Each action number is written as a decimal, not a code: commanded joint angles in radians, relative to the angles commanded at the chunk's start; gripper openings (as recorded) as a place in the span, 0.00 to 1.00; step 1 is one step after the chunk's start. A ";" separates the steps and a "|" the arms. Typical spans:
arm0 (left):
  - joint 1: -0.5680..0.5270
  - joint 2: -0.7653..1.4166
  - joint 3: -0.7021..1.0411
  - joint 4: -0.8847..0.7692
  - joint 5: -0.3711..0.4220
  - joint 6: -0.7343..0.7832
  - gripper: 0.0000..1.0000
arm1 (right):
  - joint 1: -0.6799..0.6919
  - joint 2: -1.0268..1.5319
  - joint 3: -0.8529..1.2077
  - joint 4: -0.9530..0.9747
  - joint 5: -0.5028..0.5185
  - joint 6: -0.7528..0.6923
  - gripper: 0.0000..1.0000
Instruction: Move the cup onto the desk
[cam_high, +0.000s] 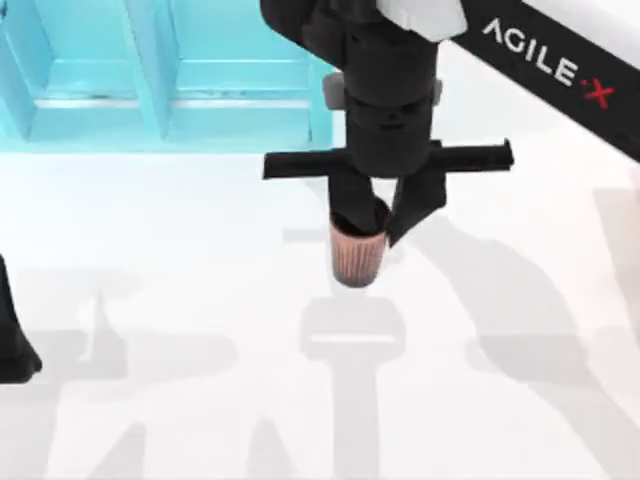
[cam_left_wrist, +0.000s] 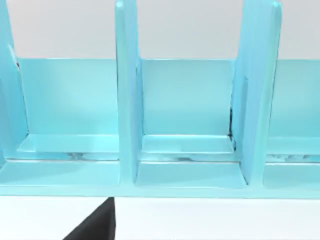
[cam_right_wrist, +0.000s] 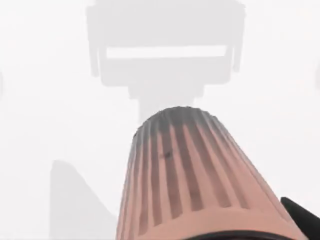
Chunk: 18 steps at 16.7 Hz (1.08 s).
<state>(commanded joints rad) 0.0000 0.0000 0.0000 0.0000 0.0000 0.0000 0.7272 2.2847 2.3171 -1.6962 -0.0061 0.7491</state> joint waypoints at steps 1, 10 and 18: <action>0.000 0.000 0.000 0.000 0.000 0.000 1.00 | 0.079 0.043 0.070 -0.023 0.001 0.079 0.00; 0.000 0.000 0.000 0.000 0.000 0.000 1.00 | 0.357 0.206 0.330 -0.103 0.021 0.358 0.00; 0.000 0.000 0.000 0.000 0.000 0.000 1.00 | 0.356 0.165 0.165 0.030 0.020 0.359 0.00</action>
<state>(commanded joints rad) 0.0000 0.0000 0.0000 0.0000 0.0000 0.0000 1.0834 2.4500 2.4818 -1.6667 0.0144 1.1078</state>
